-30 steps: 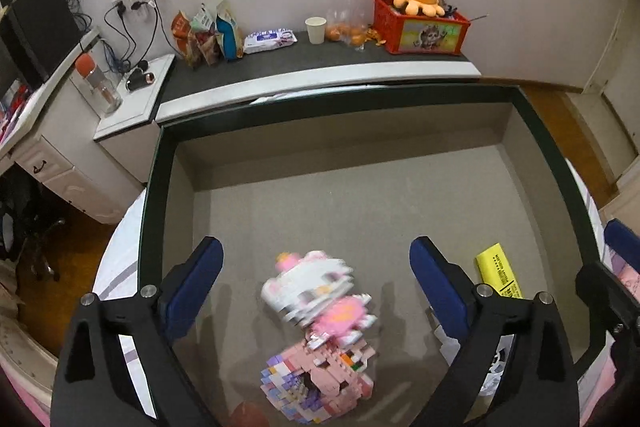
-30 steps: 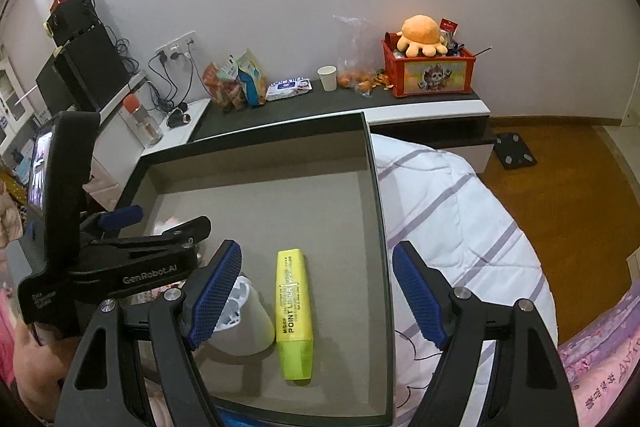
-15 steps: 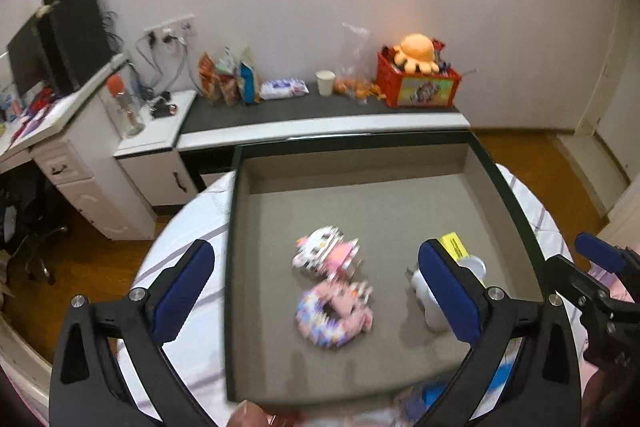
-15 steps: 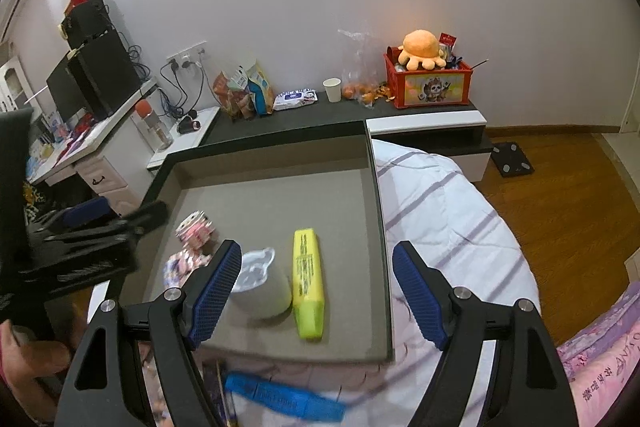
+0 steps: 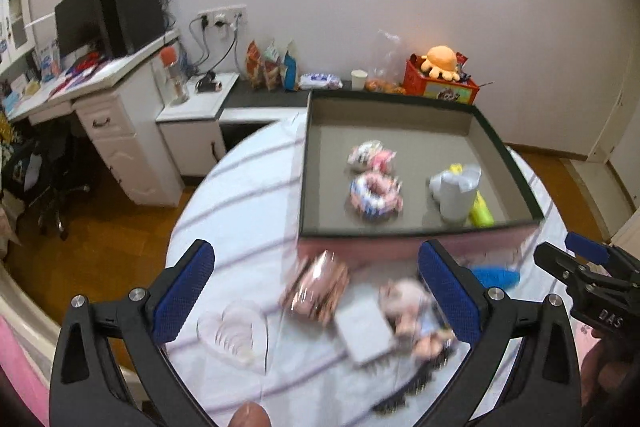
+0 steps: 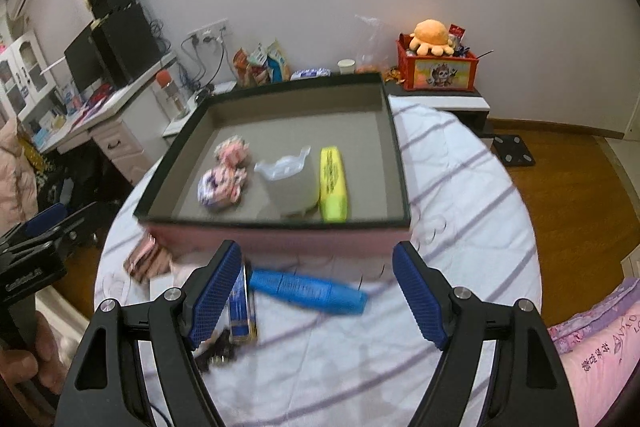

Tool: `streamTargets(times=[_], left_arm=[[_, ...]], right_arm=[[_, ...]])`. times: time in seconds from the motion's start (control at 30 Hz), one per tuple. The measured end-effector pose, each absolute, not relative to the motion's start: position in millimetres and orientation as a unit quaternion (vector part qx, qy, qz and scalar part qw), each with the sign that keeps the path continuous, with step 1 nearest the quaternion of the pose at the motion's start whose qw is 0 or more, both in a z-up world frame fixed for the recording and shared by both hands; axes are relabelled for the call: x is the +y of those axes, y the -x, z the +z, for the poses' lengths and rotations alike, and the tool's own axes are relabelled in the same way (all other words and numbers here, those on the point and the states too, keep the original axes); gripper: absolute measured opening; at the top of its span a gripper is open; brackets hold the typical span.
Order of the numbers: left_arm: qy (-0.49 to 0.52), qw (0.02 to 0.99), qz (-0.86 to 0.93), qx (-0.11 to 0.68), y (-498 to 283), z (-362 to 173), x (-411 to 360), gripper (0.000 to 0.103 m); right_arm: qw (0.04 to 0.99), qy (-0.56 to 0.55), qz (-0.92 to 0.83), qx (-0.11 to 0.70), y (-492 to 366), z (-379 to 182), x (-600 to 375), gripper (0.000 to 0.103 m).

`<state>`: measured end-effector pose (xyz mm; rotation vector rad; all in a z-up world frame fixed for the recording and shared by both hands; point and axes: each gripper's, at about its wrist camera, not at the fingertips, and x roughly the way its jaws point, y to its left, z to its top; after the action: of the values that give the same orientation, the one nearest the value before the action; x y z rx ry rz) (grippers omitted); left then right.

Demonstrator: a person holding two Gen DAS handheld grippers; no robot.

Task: Organize rigid objects
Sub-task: 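Grasp the blue highlighter on the bed with the right gripper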

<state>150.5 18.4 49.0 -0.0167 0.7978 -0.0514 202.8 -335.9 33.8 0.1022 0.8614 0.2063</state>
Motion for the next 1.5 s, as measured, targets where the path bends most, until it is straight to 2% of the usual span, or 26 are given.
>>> streamTargets(times=[0.23,0.47,0.6,0.73,1.0,1.3,1.33,1.5], left_arm=[[-0.017,0.902,-0.008,0.432,-114.2,35.3,28.7,0.103],[0.003,0.897,-0.011,0.442,-127.5,38.2,38.0,0.103],[0.021,0.886,-0.034,0.462,-131.1,56.8,48.1,0.103],[-0.002,0.906,-0.016,0.424,-119.5,85.0,61.4,0.103],[0.0,0.894,-0.006,0.447,-131.7,21.7,49.2,0.103],[-0.001,0.901,-0.018,0.432,-129.5,17.3,34.6,0.103],[0.001,0.901,-0.018,0.434,-130.0,15.9,34.7,0.103],[-0.003,0.9,-0.014,0.436,-131.4,10.1,33.1,0.103]], right_arm=[[0.887,-0.015,0.107,0.449,-193.9,8.8,-332.5,0.079],[0.875,0.033,0.118,0.469,-208.0,-8.5,-318.1,0.079],[0.868,0.054,0.118,0.479,-213.5,-16.0,-313.6,0.079],[0.868,0.049,0.123,0.479,-215.4,-14.7,-314.1,0.079],[0.863,0.068,0.125,0.484,-218.0,-22.4,-310.4,0.079],[0.85,0.107,0.144,0.495,-235.5,-45.0,-298.1,0.079],[0.852,0.109,0.147,0.49,-235.5,-44.9,-297.0,0.077],[0.85,0.114,0.17,0.486,-231.1,-40.9,-292.5,0.054]])
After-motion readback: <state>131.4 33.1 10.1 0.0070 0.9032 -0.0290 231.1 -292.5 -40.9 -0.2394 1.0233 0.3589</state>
